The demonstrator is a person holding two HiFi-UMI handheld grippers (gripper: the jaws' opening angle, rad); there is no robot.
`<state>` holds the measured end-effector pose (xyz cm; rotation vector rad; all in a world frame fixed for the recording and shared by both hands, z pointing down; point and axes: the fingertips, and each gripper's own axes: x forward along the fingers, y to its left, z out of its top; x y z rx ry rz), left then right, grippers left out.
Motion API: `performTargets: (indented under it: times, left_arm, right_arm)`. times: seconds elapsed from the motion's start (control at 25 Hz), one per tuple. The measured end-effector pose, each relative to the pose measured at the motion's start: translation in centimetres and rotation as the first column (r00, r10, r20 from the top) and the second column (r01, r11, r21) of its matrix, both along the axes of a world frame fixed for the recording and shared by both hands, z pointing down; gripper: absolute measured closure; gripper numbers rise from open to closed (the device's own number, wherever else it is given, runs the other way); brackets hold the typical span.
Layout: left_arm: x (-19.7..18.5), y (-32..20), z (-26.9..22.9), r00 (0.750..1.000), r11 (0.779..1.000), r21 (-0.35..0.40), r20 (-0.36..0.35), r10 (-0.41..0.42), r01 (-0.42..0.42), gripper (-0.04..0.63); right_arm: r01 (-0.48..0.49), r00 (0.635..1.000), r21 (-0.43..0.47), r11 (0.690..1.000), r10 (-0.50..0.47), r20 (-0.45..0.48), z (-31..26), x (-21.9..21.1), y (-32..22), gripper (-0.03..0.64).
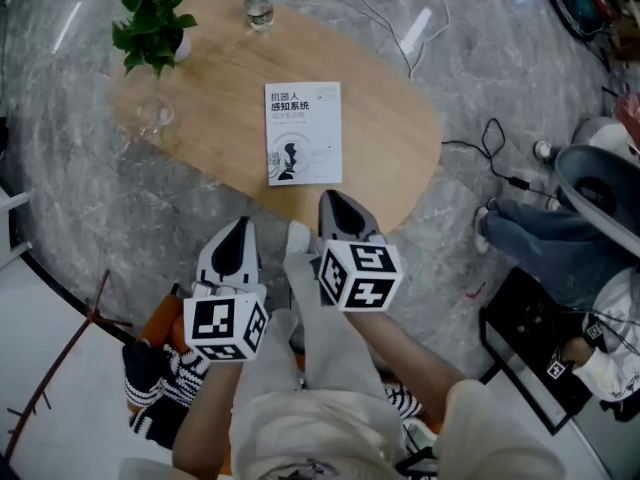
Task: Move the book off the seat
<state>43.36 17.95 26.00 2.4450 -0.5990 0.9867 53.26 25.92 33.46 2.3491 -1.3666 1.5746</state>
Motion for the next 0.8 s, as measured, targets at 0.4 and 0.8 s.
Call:
performTargets:
  times: [0.4,0.8]
  left_arm:
    - [-5.9,1.8,-12.1,0.998,0.997,0.066,-0.041,-0.038,0.04,0.588]
    - [-13.8,0.2,-21.7,0.975,0.963,0.179,-0.129,-0.179,0.201,0.588]
  right_arm:
    - [0.39,0.912,0.135,0.911,-0.362,-0.194,-15.0,-9.1,-3.0,0.606]
    - [0.636,0.768,0.259,0.727,-0.564,-0.302,-26.6,-19.1,-7.9,0.607]
